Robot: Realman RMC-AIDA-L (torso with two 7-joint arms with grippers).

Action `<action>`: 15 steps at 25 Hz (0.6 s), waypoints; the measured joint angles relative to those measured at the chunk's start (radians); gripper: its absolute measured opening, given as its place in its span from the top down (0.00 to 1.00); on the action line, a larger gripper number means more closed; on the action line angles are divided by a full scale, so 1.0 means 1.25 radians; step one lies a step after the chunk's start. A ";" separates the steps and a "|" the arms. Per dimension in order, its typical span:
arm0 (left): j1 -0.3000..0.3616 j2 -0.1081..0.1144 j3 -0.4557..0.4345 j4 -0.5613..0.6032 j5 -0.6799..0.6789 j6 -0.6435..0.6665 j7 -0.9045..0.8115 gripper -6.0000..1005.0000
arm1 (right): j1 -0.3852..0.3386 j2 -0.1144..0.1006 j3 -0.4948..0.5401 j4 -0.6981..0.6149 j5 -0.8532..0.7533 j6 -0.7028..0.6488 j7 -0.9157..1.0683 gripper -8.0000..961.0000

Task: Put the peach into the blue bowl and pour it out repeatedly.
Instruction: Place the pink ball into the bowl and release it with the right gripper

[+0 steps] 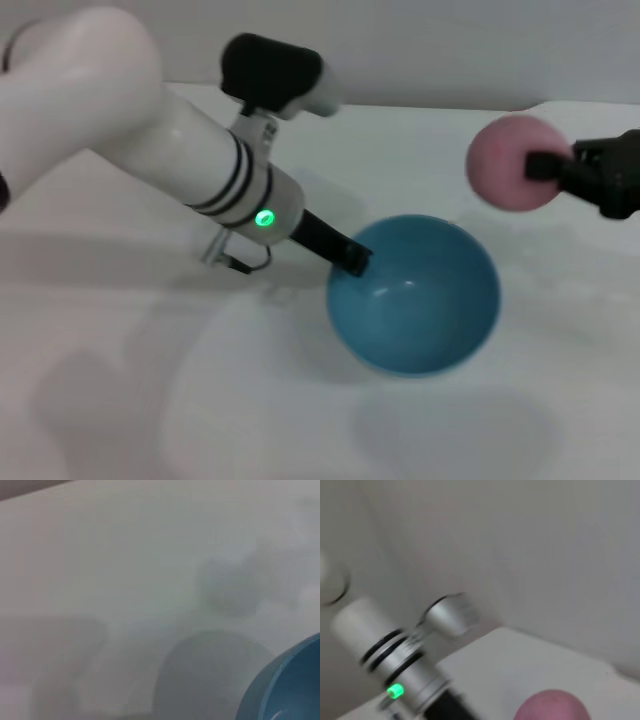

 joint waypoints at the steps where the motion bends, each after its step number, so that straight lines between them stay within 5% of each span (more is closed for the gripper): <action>1: -0.004 0.000 0.017 -0.007 -0.013 -0.014 -0.003 0.99 | 0.004 0.000 -0.009 -0.002 -0.008 -0.008 0.000 0.92; 15: 0.002 0.004 0.048 -0.022 -0.052 -0.045 -0.025 0.99 | 0.045 0.004 -0.101 -0.025 -0.189 -0.040 0.052 0.89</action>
